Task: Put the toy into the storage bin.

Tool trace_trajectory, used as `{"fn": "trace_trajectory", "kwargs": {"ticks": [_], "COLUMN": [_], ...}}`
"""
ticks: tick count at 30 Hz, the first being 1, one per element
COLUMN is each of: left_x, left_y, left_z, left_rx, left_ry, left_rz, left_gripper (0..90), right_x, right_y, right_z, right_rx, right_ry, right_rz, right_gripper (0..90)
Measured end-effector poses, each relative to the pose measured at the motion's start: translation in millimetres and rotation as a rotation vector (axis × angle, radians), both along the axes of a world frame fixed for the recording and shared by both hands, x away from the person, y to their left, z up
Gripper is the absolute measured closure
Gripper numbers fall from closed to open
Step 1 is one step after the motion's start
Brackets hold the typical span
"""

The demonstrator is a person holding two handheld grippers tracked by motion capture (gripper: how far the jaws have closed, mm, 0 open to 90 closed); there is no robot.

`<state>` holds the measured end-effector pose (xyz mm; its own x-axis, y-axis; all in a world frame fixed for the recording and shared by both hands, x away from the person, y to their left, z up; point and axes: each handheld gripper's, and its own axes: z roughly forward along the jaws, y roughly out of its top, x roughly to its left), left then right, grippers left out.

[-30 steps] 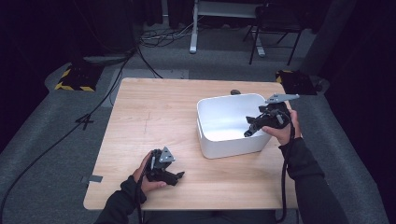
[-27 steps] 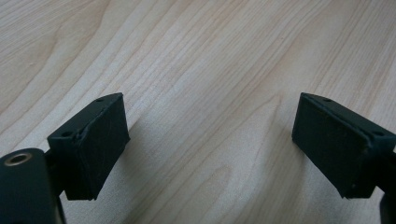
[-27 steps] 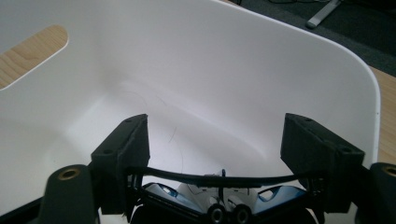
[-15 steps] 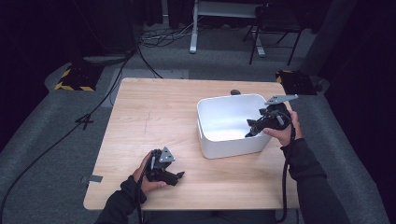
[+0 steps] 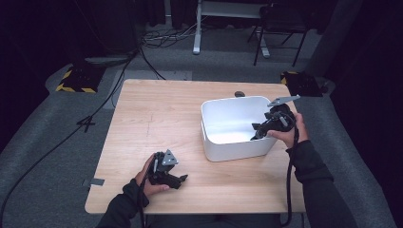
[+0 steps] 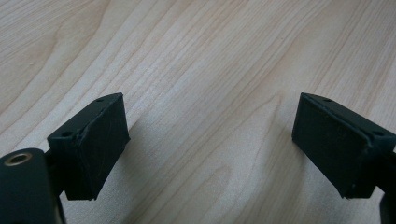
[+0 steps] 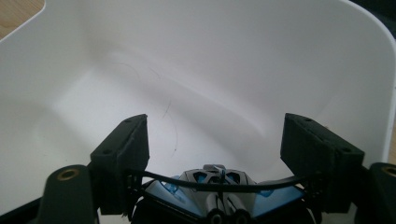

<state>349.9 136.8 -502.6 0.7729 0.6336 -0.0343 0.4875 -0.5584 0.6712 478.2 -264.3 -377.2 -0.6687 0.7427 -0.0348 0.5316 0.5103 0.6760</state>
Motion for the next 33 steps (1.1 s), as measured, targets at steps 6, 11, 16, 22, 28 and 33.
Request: {"fn": "trace_trajectory", "kwargs": {"ticks": [6, 11, 16, 22, 28, 33], "left_x": [0.0, 0.1, 0.0, 0.0, 0.0, 0.0], "left_y": [0.0, 0.1, 0.0, 0.0, 0.0, 0.0], "left_z": [0.0, 0.1, 0.0, 0.0, 0.0, 0.0], "left_rx": [0.0, 0.002, 0.0, 0.0, 0.0, 0.001], "left_ry": [0.0, -0.001, 0.0, 0.0, 0.0, 0.0], "left_rz": [0.0, -0.002, 0.0, 0.0, 0.0, 0.0], "left_gripper": [11.1, 11.0, 11.0, 11.1, 11.0, 11.0], "right_x": [-0.1, 0.1, -0.1, -1.1, -2.3, -4.7], "right_y": [2.8, 2.7, 1.1, -0.7, -2.0, -3.7], "right_z": [1.3, 2.5, 3.0, 2.3, 2.0, 1.9], "right_rx": [-0.018, -0.028, -0.028, -0.014, -0.013, 0.008], "right_ry": [0.01, 0.024, 0.031, 0.029, 0.014, 0.002], "right_rz": [-0.003, 0.0, 0.003, -0.001, -0.001, -0.002], "right_gripper": [24.3, 24.3, 24.2, 24.1, 24.0, 23.9]}}
